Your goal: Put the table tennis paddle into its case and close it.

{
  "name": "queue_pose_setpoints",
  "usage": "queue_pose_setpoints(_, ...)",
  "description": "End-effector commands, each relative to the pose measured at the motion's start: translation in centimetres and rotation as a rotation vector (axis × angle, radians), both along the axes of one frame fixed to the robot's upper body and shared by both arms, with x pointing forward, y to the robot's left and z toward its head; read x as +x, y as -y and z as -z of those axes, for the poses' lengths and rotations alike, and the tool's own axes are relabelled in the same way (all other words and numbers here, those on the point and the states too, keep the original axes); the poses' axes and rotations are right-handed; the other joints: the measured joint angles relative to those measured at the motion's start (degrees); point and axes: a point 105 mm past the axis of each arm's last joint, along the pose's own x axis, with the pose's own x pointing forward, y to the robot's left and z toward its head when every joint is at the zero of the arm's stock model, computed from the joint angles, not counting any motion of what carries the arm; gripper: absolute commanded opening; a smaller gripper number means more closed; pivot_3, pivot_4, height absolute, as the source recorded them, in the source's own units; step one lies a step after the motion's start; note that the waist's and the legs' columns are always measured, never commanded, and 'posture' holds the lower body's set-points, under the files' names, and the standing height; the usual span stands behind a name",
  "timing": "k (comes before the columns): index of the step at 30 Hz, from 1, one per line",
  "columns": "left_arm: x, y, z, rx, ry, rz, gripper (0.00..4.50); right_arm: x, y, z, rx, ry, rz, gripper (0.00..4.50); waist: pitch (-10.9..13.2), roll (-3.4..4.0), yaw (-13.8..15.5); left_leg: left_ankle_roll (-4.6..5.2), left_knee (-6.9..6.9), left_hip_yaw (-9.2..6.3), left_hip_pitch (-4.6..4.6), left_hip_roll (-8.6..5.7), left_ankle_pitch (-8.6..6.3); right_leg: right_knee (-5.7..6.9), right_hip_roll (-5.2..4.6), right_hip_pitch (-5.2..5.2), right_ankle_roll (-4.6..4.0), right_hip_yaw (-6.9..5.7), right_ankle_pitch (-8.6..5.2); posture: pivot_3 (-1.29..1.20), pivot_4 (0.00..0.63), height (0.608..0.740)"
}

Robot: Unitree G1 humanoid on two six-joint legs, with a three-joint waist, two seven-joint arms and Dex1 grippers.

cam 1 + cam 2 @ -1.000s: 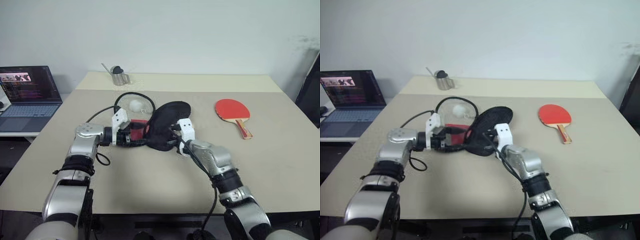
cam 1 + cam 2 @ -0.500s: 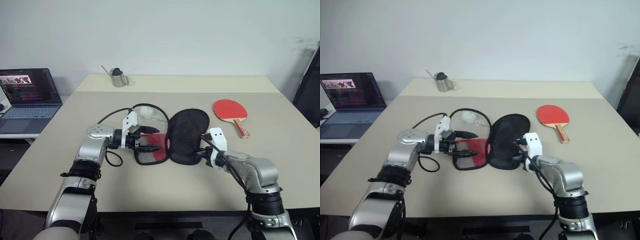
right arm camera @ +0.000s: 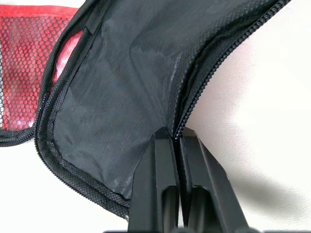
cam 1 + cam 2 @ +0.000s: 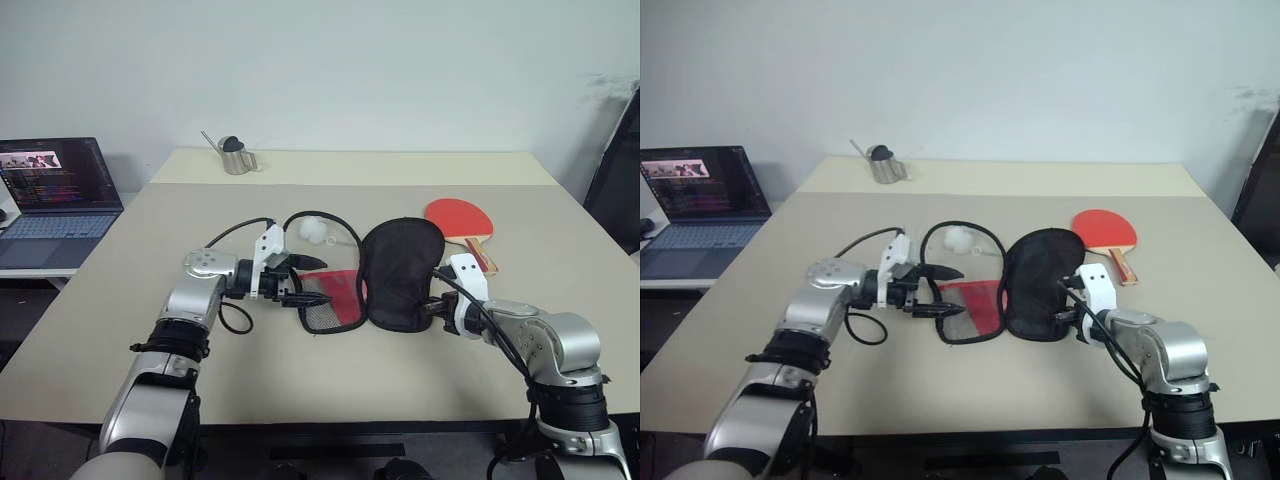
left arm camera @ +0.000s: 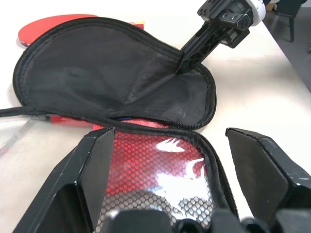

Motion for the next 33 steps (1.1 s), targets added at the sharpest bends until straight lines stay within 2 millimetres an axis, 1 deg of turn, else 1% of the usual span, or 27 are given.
queue_pose_setpoints(1, -0.1, 0.5, -1.4, -0.014, 0.054, 0.028, 3.99, 0.2, -0.3, -0.8, 0.008, 0.032, -0.014, 0.03, 0.0, 0.00, 0.0, 0.00, 0.00, 0.00, 0.00, 0.00, 0.00, 0.00, 0.00, 0.00, 0.00, 0.00, 0.00, 0.00, 0.150, 0.740)
queue_pose_setpoints(4, -0.1, 0.5, -1.4, -0.012, 0.053, 0.028, 3.99, 0.7, 0.0, -0.8, 0.001, 0.043, 0.000, 0.03, 0.0, 0.00, 0.0, 0.00, 0.00, 0.00, 0.00, 0.00, 0.00, 0.00, 0.00, 0.00, 0.00, 0.00, 0.00, 0.00, 0.150, 0.740)
queue_pose_setpoints(7, -0.2, 0.5, -1.3, -0.012, 0.053, 0.026, 3.99, 1.2, 0.7, -1.2, -0.024, 0.065, 0.015, 0.68, 0.0, 0.00, 0.0, 0.00, 0.01, 0.01, 0.00, 0.00, 0.00, 0.00, 0.00, 0.00, 0.00, 0.00, 0.00, 0.00, 0.150, 0.740)
queue_pose_setpoints(14, -0.2, 0.6, -1.2, -0.018, 0.052, 0.020, 3.99, 2.3, 3.4, -2.7, -0.148, 0.167, 0.069, 3.07, 0.0, 0.00, 0.0, 0.00, 0.01, 0.02, -0.01, 0.00, 0.00, -0.03, 0.00, -0.01, 0.01, 0.01, 0.00, 0.00, 0.150, 0.740)
queue_pose_setpoints(16, -0.1, 0.7, -1.2, -0.022, 0.054, 0.018, 3.99, 2.3, 3.6, -3.4, -0.144, 0.193, 0.064, 3.76, 0.0, 0.00, 0.0, 0.00, 0.01, 0.02, -0.02, 0.00, 0.00, -0.03, 0.01, -0.01, 0.01, 0.01, 0.00, 0.00, 0.150, 0.740)
queue_pose_setpoints(18, 0.0, 0.9, -1.3, -0.032, 0.060, 0.012, 3.99, 2.1, 3.5, -4.6, -0.107, 0.241, 0.045, 4.47, 0.0, 0.00, 0.0, 0.00, 0.01, 0.02, -0.02, 0.00, 0.00, -0.03, 0.01, -0.01, 0.01, 0.01, 0.00, 0.00, 0.150, 0.740)
queue_pose_setpoints(21, 0.3, 1.2, -1.8, -0.059, 0.065, 0.000, 3.99, 1.5, 4.0, -6.5, -0.078, 0.314, 0.036, 4.47, 0.0, 0.01, 0.0, 0.00, 0.01, 0.02, -0.03, 0.00, 0.00, -0.03, 0.01, -0.01, 0.01, 0.01, 0.00, 0.00, 0.150, 0.740)
queue_pose_setpoints(23, 0.4, 1.4, -2.1, -0.073, 0.066, -0.002, 3.99, 0.9, 5.3, -7.1, -0.098, 0.348, 0.055, 4.47, 0.0, 0.01, 0.1, 0.00, 0.01, 0.01, -0.05, 0.00, 0.00, -0.05, 0.01, -0.01, 0.01, 0.00, -0.01, 0.00, 0.150, 0.740)
queue_pose_setpoints(25, 0.5, 1.7, -2.1, -0.075, 0.070, -0.001, 3.99, 0.7, 7.0, -7.2, -0.106, 0.365, 0.114, 4.47, 0.0, 0.00, 0.2, 0.00, 0.01, 0.00, -0.07, 0.00, 0.00, -0.10, 0.01, 0.01, 0.01, -0.01, -0.01, 0.00, 0.150, 0.740)
queue_pose_setpoints(29, 0.9, 2.2, -2.4, -0.084, 0.083, -0.009, 3.99, 1.0, 9.8, -6.8, -0.178, 0.389, 0.217, 4.47, 0.0, 0.00, 0.2, 0.00, 0.02, 0.02, -0.08, -0.02, 0.00, -0.12, -0.01, 0.01, 0.02, 0.00, 0.00, 0.00, 0.150, 0.740)
queue_pose_setpoints(31, 1.2, 2.7, -2.6, -0.092, 0.099, -0.013, 3.99, 1.5, 11.4, -5.8, -0.196, 0.363, 0.274, 4.47, 0.0, 0.00, 0.2, 0.00, 0.07, 0.02, -0.08, -0.02, 0.00, -0.10, -0.01, 0.01, 0.02, 0.01, 0.00, 0.00, 0.150, 0.740)
queue_pose_setpoints(33, 1.3, 3.2, -2.9, -0.102, 0.106, -0.006, 3.99, 2.1, 12.5, -5.0, -0.198, 0.357, 0.310, 4.47, 0.0, 0.00, 0.1, 0.00, 0.14, 0.02, -0.07, -0.02, 0.00, -0.07, 0.00, 0.03, 0.03, 0.01, 0.00, 0.00, 0.150, 0.740)
